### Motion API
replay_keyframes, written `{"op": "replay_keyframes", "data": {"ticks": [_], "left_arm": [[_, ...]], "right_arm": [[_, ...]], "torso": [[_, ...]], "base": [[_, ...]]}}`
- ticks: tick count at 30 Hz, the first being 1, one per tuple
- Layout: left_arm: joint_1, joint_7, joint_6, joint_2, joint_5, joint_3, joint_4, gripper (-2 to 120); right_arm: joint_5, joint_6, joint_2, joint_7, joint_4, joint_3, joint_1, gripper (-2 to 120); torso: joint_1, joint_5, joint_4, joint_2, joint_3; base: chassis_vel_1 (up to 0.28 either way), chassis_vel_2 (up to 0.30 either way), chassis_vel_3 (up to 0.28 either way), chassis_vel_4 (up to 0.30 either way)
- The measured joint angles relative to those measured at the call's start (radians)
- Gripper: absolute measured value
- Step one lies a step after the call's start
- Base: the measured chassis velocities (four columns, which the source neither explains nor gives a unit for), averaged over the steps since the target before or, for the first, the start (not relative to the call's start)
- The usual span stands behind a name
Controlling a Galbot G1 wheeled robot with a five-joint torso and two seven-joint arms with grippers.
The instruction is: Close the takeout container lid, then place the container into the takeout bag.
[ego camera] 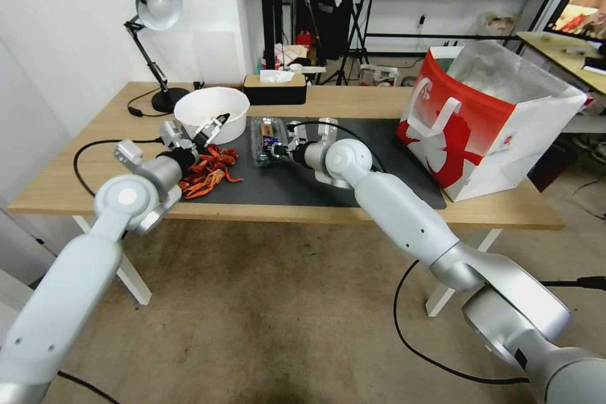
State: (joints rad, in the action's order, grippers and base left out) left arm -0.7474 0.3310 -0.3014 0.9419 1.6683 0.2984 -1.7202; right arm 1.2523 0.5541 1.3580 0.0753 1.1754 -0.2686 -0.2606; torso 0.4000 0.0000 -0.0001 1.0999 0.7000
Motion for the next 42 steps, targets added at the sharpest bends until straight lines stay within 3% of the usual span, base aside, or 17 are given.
{"op": "replay_keyframes", "data": {"ticks": [7, 15, 30, 42], "left_arm": [[0.086, 0.007, -0.002, 0.027, -0.022, -0.056, 0.116, 100], [0.101, 0.002, -0.006, 0.031, -0.056, -0.082, 0.136, 100], [0.216, -0.001, -0.191, 0.043, -0.008, -0.162, 0.229, 100], [0.283, -0.010, -0.186, 0.079, -0.047, -0.228, 0.339, 100]], "right_arm": [[-0.013, 0.001, 0.005, -0.005, -0.002, -0.006, 0.001, 0], [-0.015, 0.002, 0.007, -0.005, 0.005, -0.013, 0.000, 0], [-0.020, 0.005, 0.000, -0.004, 0.016, -0.017, -0.008, 0], [-0.021, 0.008, -0.008, -0.006, 0.019, -0.014, -0.003, 0]], "torso": [[0.000, -0.0001, -0.0003, 0.000, 0.000], [0.000, 0.0000, 0.0004, 0.000, 0.000], [0.000, 0.0000, 0.0000, 0.000, 0.000], [0.000, 0.0001, 0.0001, 0.000, 0.000]], "base": [[0.000, 0.000, 0.000, 0.000], [0.000, 0.000, 0.000, 0.000], [0.000, 0.000, 0.000, 0.000], [0.000, 0.000, 0.000, 0.000]]}}
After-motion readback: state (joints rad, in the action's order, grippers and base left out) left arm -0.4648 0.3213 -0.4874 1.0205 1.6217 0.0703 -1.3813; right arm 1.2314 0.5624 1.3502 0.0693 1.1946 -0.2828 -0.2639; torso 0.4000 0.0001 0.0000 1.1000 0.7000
